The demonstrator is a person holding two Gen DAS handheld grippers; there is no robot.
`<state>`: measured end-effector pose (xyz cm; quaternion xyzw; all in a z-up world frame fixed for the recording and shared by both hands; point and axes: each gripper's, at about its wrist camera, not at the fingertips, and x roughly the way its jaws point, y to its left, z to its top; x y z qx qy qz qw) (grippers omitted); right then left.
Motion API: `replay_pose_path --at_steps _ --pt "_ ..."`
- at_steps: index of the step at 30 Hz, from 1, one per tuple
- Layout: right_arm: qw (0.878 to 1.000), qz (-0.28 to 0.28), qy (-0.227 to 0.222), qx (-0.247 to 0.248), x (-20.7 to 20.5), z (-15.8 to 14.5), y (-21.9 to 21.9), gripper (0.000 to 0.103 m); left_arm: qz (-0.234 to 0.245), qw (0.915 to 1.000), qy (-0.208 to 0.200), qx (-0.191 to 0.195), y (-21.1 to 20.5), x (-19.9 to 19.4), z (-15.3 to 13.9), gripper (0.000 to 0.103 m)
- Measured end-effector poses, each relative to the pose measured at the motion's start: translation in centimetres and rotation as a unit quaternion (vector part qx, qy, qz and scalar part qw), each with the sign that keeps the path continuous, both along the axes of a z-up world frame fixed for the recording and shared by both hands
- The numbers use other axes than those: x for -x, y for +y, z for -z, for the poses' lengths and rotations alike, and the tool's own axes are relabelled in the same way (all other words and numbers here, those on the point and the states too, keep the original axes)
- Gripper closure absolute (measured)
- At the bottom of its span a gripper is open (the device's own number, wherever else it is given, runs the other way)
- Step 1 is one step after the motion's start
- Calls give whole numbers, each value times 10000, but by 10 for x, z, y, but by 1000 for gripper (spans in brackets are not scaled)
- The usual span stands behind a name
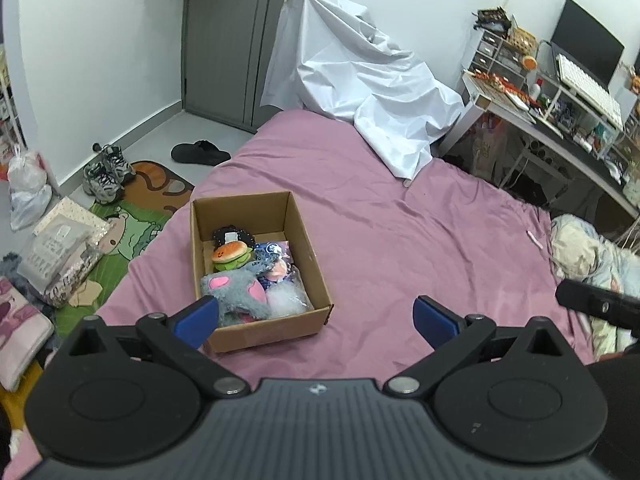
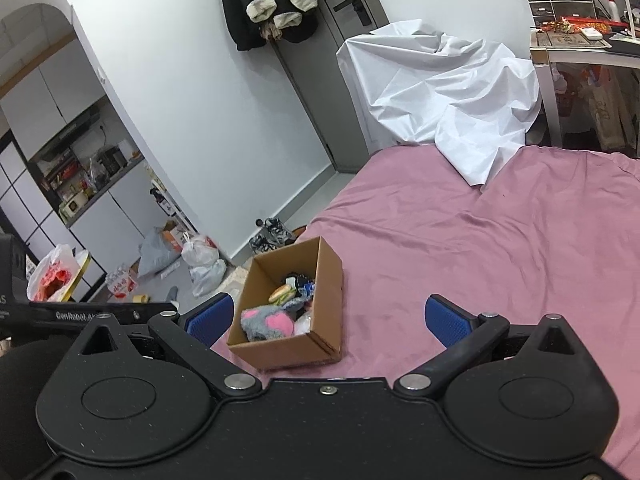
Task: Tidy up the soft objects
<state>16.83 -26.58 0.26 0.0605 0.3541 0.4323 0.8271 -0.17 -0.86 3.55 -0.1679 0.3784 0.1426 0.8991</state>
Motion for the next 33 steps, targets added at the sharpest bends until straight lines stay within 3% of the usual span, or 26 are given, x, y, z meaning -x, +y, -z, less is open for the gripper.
replay_pose_path --at_steps 27,33 --pt "9971 -198 442 588 5 -4 11 0 -65 9992 231 -322 -34 -1 3 1" --pt "9966 -117 533 610 5 -4 10 0 -102 9994 251 -219 -31 -2 5 1"
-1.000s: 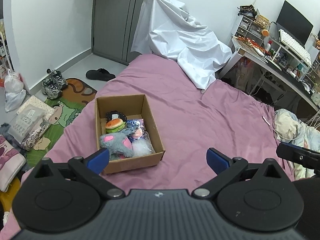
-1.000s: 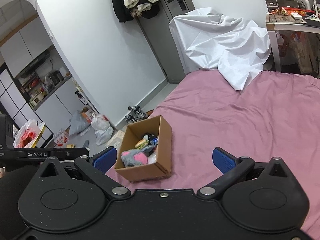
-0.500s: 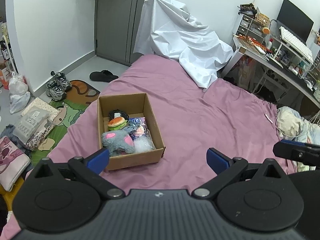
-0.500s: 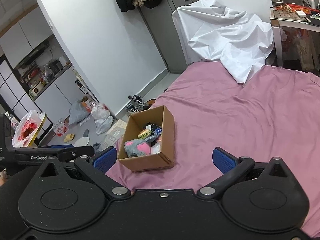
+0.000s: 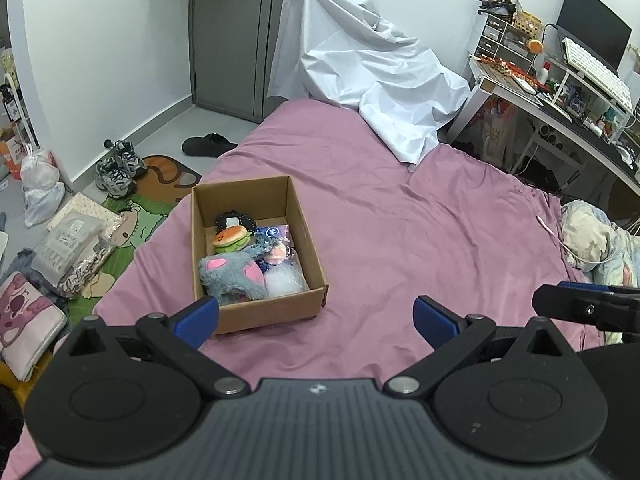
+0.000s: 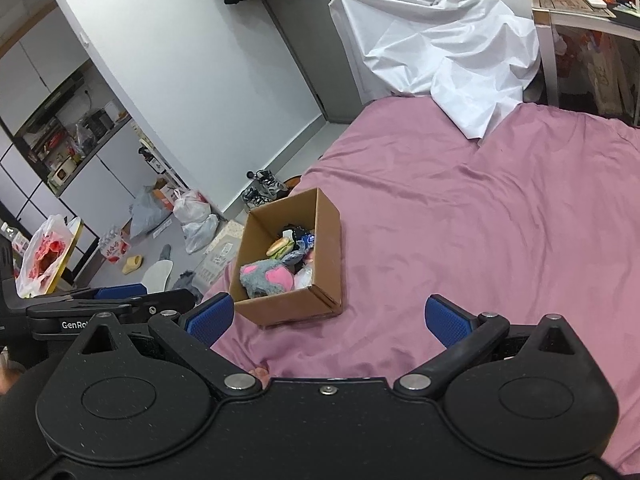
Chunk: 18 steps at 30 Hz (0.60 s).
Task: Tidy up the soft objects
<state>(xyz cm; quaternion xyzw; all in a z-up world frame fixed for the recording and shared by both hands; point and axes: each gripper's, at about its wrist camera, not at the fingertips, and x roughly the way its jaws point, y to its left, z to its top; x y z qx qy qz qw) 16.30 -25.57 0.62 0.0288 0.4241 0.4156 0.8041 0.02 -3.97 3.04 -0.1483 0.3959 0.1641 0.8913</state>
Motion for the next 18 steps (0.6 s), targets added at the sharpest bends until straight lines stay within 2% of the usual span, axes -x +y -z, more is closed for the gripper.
replay_pose_path --at_steps 18 --pt "9998 40 -117 127 -3 -2 -1 0 -100 9999 -35 -31 -2 -3 1 1"
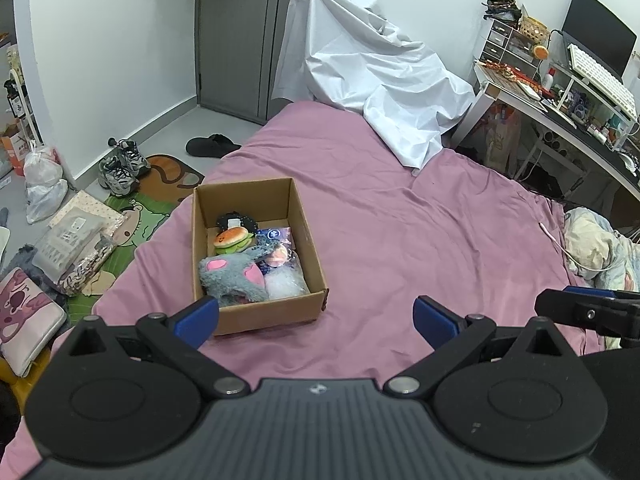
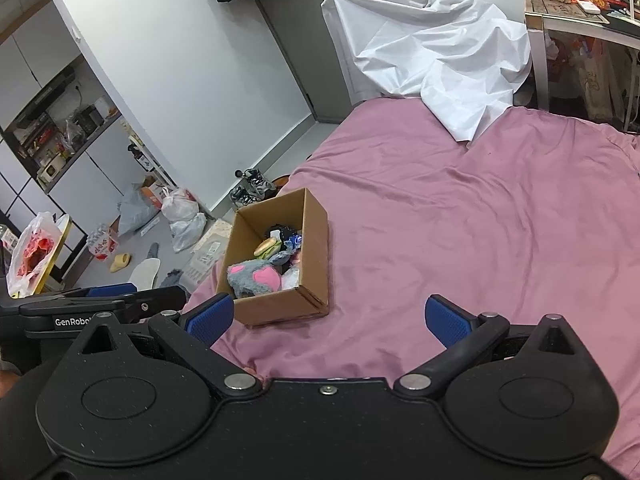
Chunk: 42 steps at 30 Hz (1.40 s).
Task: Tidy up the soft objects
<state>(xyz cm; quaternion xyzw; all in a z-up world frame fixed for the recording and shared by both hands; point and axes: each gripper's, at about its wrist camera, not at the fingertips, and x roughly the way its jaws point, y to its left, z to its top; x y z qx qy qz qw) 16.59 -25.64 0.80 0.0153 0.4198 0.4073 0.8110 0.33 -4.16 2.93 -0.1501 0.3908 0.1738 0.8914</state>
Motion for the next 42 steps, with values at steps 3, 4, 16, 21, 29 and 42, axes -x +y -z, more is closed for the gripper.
replay_pose_path --at_steps 3,4,16,21,29,42 --pt "10000 -11 -10 -36 1 0 0 0 -2 10000 -1 -1 0 1 0 1" --pt "10000 -10 -10 -45 1 1 0 0 -9 10000 -2 -2 0 1 0 1" --pt "9999 66 -125 -66 6 -1 3 0 17 9999 3 -129 2 3 -4 1" --pt "9997 122 -206 2 8 -3 3 0 0 9999 -6 -134 1 3 -4 1" --pt "9996 158 -228 -16 8 -3 1 0 23 9999 39 -157 -1 3 -3 1" --pt "9996 140 -259 -22 7 -3 3 0 64 9997 87 -197 -2 0 -2 1"
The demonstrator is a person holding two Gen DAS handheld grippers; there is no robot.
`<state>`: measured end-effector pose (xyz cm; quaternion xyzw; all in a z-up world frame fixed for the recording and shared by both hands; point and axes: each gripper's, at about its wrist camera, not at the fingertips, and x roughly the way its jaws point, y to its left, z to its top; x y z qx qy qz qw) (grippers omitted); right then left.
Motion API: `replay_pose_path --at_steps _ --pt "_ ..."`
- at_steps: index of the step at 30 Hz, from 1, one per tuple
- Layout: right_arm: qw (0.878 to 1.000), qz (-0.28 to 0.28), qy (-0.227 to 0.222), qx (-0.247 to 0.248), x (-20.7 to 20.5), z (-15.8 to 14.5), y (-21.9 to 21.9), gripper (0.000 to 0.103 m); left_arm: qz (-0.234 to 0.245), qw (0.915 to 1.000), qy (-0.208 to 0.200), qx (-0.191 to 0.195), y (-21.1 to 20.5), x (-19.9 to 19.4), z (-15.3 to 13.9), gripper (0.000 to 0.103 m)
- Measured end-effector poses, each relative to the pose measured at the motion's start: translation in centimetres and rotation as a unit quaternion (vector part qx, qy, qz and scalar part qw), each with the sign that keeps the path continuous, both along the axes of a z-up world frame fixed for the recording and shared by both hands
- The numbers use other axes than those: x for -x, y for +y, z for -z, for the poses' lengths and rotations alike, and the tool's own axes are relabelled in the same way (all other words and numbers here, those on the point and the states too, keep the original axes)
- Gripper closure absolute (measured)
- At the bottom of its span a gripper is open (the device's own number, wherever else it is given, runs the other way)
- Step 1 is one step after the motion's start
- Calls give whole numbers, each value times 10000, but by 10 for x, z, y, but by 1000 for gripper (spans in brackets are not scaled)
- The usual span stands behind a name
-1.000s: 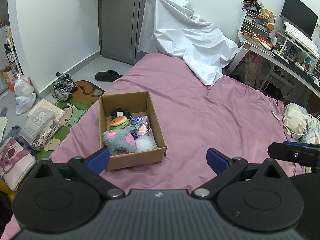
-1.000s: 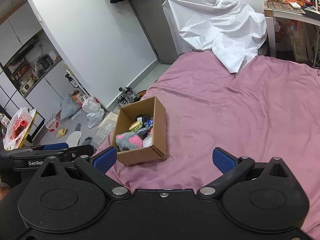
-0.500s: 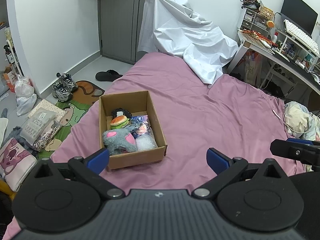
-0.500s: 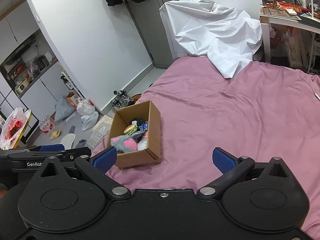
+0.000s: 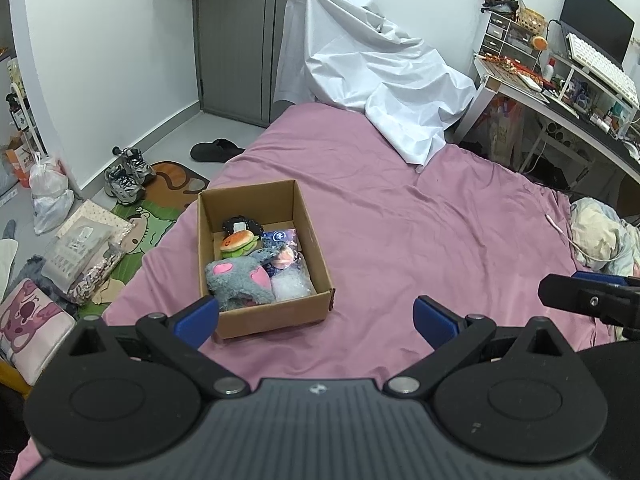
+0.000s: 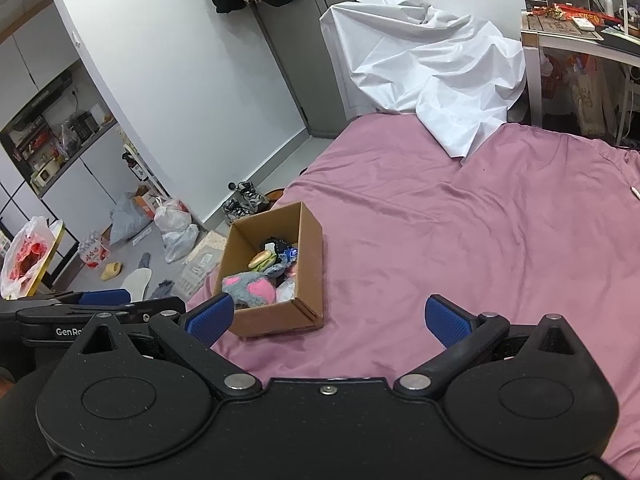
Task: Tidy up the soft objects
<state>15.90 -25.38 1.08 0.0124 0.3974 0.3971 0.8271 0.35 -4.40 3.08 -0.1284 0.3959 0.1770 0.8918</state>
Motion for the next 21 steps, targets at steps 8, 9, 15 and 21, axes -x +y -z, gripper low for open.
replay_pose_path --at_steps 8,9,15,21 --pt "10000 8 16 -7 0 1 0 0 -7 10000 16 22 -1 -2 0 1" --pt "10000 16 26 -16 -1 1 -1 0 2 10000 16 9 -1 -2 0 1" --pt "10000 21 58 -66 -2 1 -1 0 12 10000 14 -28 -3 -2 0 1" --pt "9999 14 72 -95 -5 4 -5 0 18 10000 25 -20 -3 -2 0 1"
